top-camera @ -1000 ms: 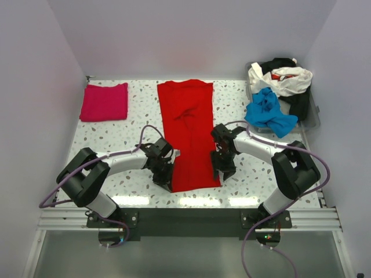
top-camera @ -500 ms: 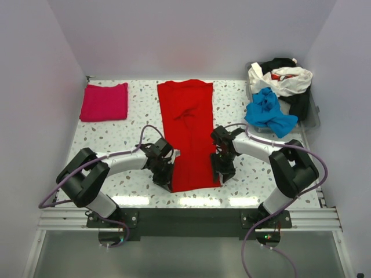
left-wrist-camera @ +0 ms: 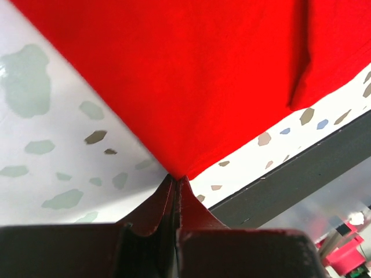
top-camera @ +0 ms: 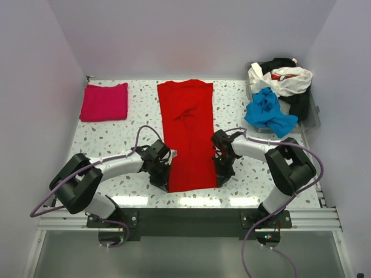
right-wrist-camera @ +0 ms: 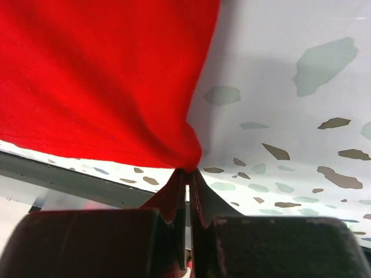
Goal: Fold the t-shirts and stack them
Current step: Fold the tshirt
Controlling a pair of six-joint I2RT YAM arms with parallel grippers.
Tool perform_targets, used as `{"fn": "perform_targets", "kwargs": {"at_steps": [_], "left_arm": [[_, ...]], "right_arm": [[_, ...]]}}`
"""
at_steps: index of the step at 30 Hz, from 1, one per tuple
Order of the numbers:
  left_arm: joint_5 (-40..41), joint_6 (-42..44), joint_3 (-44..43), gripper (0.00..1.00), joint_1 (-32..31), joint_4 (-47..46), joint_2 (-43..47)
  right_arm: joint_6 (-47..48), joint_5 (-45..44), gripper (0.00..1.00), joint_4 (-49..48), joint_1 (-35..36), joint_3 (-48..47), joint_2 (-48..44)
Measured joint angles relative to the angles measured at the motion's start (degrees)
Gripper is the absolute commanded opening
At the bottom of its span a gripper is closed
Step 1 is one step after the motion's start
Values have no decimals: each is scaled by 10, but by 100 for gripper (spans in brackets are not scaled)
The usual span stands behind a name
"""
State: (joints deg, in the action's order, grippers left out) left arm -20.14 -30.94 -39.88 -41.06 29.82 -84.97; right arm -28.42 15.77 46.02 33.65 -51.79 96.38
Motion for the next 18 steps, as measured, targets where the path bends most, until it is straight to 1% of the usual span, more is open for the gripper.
{"fn": "perform_targets", "kwargs": {"at_steps": [6, 12, 15, 18], "left_arm": [[22, -5, 23, 0, 0, 3, 58], [13, -30, 23, 0, 0, 14, 119], [15, -40, 8, 0, 0, 30, 123], [26, -43, -30, 0, 1, 51, 114]], "right_arm": [[0, 7, 0, -1, 0, 13, -14], [8, 14, 0, 38, 2, 15, -46], [8, 14, 0, 63, 2, -3, -56], [3, 12, 0, 80, 2, -49, -56]]}}
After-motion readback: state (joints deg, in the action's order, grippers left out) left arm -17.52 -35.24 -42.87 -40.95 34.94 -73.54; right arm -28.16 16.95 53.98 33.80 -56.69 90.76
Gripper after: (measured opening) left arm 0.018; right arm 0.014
